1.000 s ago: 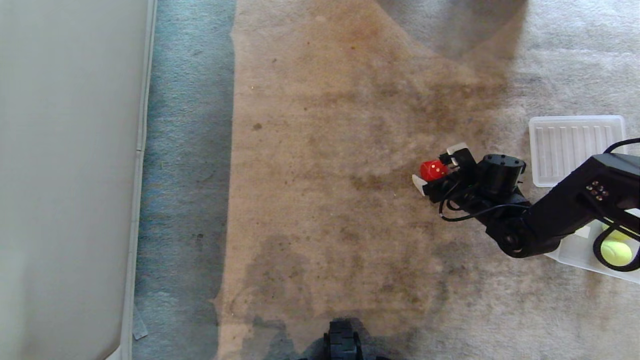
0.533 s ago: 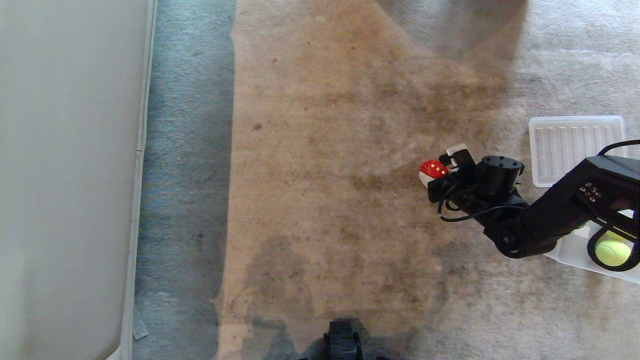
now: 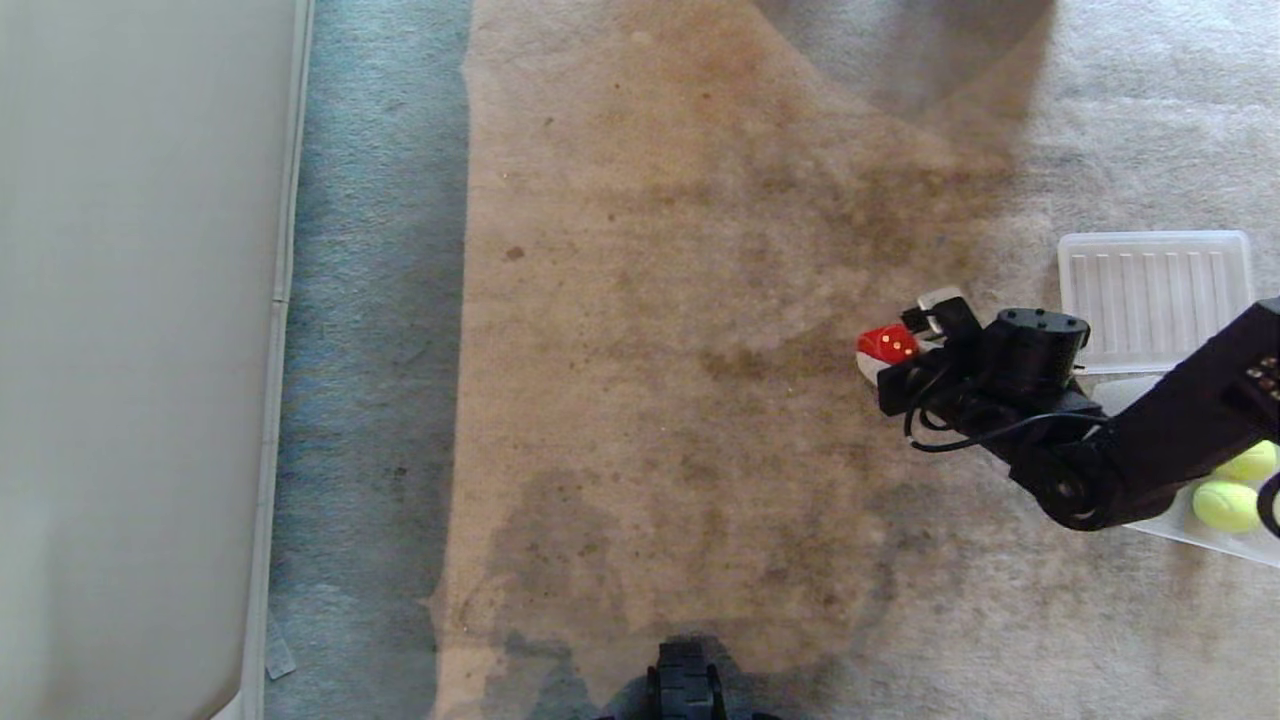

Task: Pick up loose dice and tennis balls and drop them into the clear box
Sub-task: Pick up toys out of the box, then put the toys in the box

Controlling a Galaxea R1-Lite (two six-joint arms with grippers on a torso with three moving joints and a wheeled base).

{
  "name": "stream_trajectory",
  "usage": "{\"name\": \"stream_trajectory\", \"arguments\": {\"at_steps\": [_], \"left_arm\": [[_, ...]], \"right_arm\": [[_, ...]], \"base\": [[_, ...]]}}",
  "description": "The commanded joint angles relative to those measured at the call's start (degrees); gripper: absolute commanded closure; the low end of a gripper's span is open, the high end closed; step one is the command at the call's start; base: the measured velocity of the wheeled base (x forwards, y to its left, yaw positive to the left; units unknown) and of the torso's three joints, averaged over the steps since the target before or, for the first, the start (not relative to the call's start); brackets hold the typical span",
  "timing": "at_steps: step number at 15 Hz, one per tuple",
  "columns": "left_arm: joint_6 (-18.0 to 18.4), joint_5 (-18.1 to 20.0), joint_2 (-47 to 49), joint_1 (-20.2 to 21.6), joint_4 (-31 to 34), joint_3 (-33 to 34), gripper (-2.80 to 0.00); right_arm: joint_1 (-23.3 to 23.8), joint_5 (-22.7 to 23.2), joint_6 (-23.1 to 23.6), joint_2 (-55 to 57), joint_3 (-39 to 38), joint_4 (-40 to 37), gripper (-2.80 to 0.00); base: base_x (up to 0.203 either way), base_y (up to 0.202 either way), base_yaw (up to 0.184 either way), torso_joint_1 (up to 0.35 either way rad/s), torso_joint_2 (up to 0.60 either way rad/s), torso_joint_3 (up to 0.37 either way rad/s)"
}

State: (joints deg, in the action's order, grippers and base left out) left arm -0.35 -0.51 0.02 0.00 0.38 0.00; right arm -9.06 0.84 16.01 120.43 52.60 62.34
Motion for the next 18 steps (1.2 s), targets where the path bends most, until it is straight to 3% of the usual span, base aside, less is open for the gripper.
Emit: {"name": "stream_trajectory", "arguments": {"at_steps": [1, 5, 8, 10, 14, 18], "left_arm": [[0.0, 0.0, 0.0, 0.0, 0.0, 0.0, 0.0], [-0.1, 0.0, 0.0, 0.0, 0.0, 0.1, 0.0], [0.0, 0.0, 0.0, 0.0, 0.0, 0.0, 0.0], [0.0, 0.0, 0.0, 0.0, 0.0, 0.0, 0.0], [0.0, 0.0, 0.0, 0.0, 0.0, 0.1, 0.0], [0.0, 0.0, 0.0, 0.0, 0.0, 0.0, 0.0]], "right_arm": [[0.0, 0.0, 0.1, -10.2, -4.8, -4.1, 0.0], [2.2, -1.5, -0.4, -39.0, -15.2, -28.2, 0.0], [4.0, -2.5, -4.3, -62.8, -23.1, -48.0, 0.0], [6.1, -2.5, -6.6, -77.3, -28.6, -56.5, 0.0], [11.0, -0.6, -9.6, -98.6, -40.9, -65.9, 0.0], [13.8, 0.0, -10.3, -104.6, -51.1, -64.6, 0.0]], "base": [[0.0, 0.0, 0.0, 0.0, 0.0, 0.0], [0.0, 0.0, 0.0, 0.0, 0.0, 0.0], [0.0, 0.0, 0.0, 0.0, 0.0, 0.0], [0.0, 0.0, 0.0, 0.0, 0.0, 0.0], [0.0, 0.0, 0.0, 0.0, 0.0, 0.0], [0.0, 0.0, 0.0, 0.0, 0.0, 0.0]]}}
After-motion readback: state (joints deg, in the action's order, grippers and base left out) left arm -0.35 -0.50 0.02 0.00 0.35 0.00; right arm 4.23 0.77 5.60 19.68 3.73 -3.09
